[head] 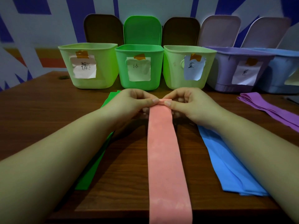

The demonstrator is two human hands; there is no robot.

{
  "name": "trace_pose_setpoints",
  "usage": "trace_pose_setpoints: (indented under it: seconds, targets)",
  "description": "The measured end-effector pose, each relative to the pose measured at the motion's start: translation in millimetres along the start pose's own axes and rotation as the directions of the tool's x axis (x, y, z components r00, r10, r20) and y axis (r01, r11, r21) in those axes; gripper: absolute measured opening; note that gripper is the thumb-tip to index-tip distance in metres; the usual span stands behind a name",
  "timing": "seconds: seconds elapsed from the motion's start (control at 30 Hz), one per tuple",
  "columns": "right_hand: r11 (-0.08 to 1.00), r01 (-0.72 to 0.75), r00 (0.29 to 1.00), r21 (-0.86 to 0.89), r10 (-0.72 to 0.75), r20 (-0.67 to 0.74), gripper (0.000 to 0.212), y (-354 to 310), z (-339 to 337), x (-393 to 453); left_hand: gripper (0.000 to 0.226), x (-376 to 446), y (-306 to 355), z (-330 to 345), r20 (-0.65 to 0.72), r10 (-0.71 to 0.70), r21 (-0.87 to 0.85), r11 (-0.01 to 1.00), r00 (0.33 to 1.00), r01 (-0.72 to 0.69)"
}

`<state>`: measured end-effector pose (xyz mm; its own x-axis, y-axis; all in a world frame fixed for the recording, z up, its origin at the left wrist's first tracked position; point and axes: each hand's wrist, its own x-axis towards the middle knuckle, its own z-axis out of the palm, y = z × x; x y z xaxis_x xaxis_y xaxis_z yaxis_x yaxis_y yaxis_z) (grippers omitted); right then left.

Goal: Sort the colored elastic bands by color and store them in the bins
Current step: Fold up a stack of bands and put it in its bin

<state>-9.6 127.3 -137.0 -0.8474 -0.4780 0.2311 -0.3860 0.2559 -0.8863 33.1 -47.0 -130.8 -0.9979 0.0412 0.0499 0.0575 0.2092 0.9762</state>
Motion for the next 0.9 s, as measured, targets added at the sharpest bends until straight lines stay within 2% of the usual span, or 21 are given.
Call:
trace_pose_setpoints:
  seconds: [0.07,0.13,0.27,0.33,0.4,0.5,0.67,0.7,0.8,0.9]
  targets:
    - [0.997,-0.015,1.000,0.081,0.015,0.000,0.009,0.1,-0.8,-0.8,0.008,0.2,0.7,0.8,0.014,-0.045,-0.116,0.992,0.999,0.046]
    - [0.992,-0.032,0.999,0.125,0.031,0.005,0.012,0.4,-1.1,-1.9,0.009,-0.3,1.0,1.1,0.006,-0.059,-0.144,0.988,0.998,0.059]
    - [0.974,-0.079,0.997,0.212,0.074,0.032,0.014,2.3,-0.3,-2.2,0.009,-1.7,-0.7,1.0,-0.046,0.035,0.061,0.998,0.998,-0.032]
    - [0.957,-0.100,0.995,0.272,0.097,0.026,0.020,2.0,0.1,-1.4,0.009,-2.5,0.3,2.1,-0.064,0.081,0.062,0.995,0.995,-0.077]
    - [0.964,-0.106,0.994,0.246,0.104,0.020,0.021,2.4,0.4,-0.5,0.010,-3.2,0.8,3.1,-0.067,0.115,0.070,0.991,0.991,-0.110]
    - [0.979,-0.141,0.990,0.146,0.136,0.044,0.010,3.2,2.7,-0.6,0.010,-3.8,-0.1,1.7,-0.053,0.156,0.129,0.981,0.986,-0.148]
    - [0.973,-0.162,0.984,0.164,0.148,0.095,0.010,2.8,3.2,-0.9,0.015,-4.7,-0.8,0.5,-0.045,0.183,0.182,0.968,0.982,-0.172]
    - [0.972,-0.158,0.985,0.176,0.142,0.100,0.016,4.2,1.9,0.2,0.017,-4.8,-0.6,1.2,-0.043,0.180,0.169,0.971,0.983,-0.171]
    - [0.958,-0.171,0.983,0.230,0.151,0.100,0.028,4.3,0.3,-0.7,0.025,-4.7,0.3,3.1,-0.033,0.089,0.056,0.995,0.996,-0.087]
    - [0.956,-0.172,0.982,0.239,0.148,0.114,0.015,5.8,0.8,-0.7,0.016,-4.1,0.0,3.5,0.024,-0.071,-0.043,0.996,0.997,0.072]
